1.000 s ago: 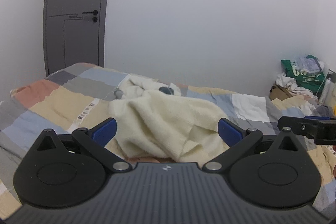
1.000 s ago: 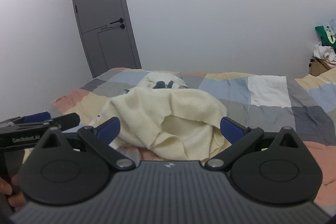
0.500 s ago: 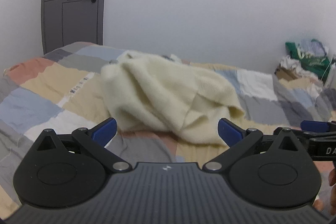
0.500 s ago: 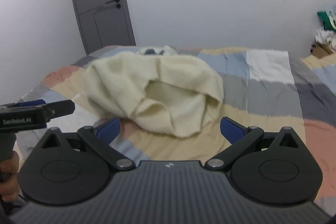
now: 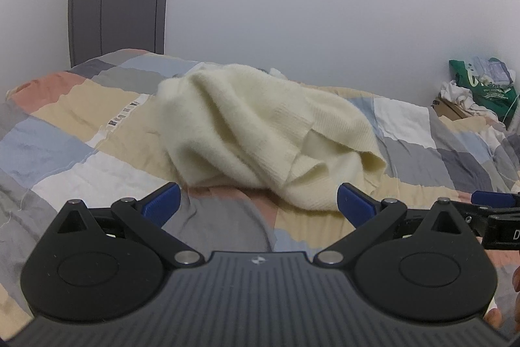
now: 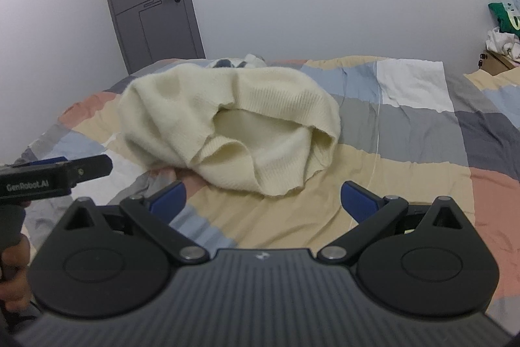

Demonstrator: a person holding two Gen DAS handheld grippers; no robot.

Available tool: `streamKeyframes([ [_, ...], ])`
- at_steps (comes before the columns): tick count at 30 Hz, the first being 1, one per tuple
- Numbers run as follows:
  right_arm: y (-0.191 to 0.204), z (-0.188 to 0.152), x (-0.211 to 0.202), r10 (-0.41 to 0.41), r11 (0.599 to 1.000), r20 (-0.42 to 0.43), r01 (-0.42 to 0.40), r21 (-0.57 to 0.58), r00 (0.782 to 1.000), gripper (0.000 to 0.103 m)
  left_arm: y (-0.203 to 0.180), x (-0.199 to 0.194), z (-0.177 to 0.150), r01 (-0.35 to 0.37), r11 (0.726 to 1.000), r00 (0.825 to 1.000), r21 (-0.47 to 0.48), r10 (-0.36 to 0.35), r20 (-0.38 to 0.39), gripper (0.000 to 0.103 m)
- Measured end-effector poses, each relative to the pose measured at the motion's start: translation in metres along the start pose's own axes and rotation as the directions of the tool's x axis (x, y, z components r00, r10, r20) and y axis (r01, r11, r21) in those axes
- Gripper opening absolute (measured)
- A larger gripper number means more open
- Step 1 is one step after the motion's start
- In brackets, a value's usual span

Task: Fold large clothes

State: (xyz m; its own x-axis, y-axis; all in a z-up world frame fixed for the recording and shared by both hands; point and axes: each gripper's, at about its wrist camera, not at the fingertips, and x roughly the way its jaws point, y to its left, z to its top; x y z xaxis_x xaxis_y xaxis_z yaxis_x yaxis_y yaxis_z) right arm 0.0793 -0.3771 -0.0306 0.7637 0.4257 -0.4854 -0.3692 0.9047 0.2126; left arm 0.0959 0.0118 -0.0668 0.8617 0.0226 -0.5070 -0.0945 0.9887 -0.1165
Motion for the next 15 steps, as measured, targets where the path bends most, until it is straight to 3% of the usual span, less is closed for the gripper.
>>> streamKeyframes([
  [15, 0.0045, -0.0021, 0.0023, -0.034, 0.999, -0.006, 0.034, -0.016, 0.999, 0.103, 0.0003, -0.0039, -0.0027, 0.004, 1.0, 1.0, 0.014, -0.005, 0.01, 0.103],
])
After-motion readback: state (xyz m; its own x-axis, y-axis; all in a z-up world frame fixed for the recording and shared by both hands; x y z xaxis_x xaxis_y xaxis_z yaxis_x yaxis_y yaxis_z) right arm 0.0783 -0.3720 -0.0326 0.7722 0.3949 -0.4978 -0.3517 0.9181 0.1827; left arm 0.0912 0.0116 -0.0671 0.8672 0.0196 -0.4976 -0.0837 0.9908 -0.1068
